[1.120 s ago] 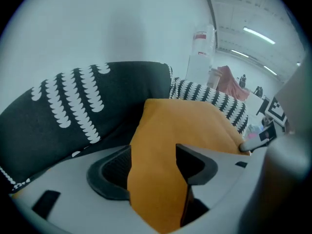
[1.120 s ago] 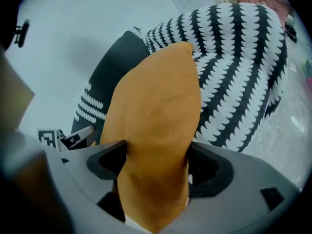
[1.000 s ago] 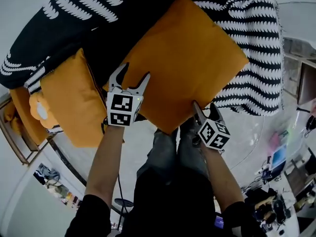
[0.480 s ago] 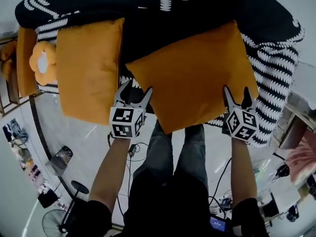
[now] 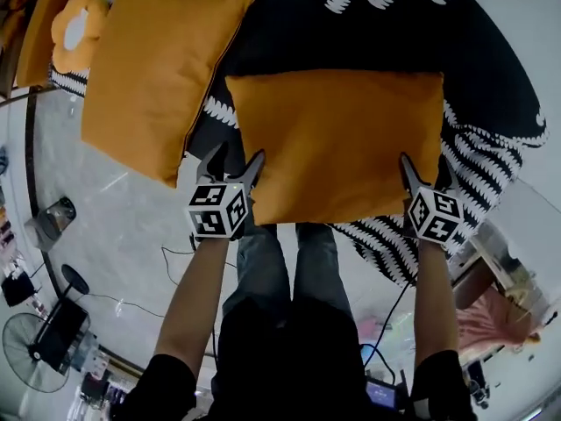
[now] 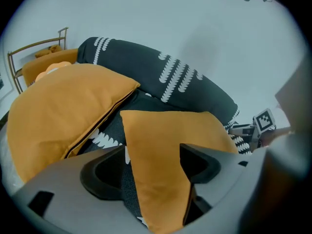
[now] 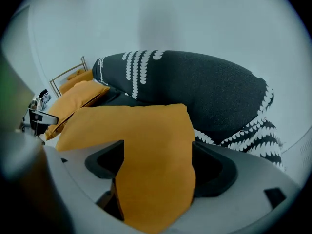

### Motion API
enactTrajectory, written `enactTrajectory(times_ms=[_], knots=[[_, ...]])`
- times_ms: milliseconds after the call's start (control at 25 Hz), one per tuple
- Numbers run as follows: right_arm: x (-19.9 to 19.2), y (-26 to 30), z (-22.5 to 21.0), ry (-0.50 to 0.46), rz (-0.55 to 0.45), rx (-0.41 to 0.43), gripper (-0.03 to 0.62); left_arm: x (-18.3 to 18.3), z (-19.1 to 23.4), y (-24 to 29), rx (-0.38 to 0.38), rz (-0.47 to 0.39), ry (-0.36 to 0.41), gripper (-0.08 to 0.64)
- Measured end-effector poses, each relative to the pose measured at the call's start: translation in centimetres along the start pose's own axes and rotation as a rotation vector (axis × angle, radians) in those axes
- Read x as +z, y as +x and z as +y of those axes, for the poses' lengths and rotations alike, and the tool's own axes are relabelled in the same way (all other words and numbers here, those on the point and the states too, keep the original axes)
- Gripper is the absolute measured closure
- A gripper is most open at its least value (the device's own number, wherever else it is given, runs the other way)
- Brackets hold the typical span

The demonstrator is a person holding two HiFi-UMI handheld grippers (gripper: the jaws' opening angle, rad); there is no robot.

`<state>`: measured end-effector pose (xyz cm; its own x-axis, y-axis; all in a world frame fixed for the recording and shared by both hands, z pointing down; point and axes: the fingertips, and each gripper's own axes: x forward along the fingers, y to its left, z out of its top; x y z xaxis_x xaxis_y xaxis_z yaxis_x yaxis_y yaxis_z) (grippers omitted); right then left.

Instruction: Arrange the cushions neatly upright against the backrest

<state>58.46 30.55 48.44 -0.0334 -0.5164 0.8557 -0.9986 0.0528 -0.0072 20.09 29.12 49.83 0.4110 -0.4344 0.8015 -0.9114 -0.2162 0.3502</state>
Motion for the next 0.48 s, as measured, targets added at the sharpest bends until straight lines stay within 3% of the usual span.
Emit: enactTrajectory(times_ms=[240, 480], knots=[[0.5, 3.5, -2.7, -0.102, 0.104, 0.088, 0.143, -1.4, 0.6, 2.1, 0.062, -0.011, -0.144, 0.167], [-0.6, 6.2, -4.2, -0.077, 0.204, 0.185, 0.096, -2.7, -0.2, 4.4, 0.093, 0.042, -0.174, 0.141]])
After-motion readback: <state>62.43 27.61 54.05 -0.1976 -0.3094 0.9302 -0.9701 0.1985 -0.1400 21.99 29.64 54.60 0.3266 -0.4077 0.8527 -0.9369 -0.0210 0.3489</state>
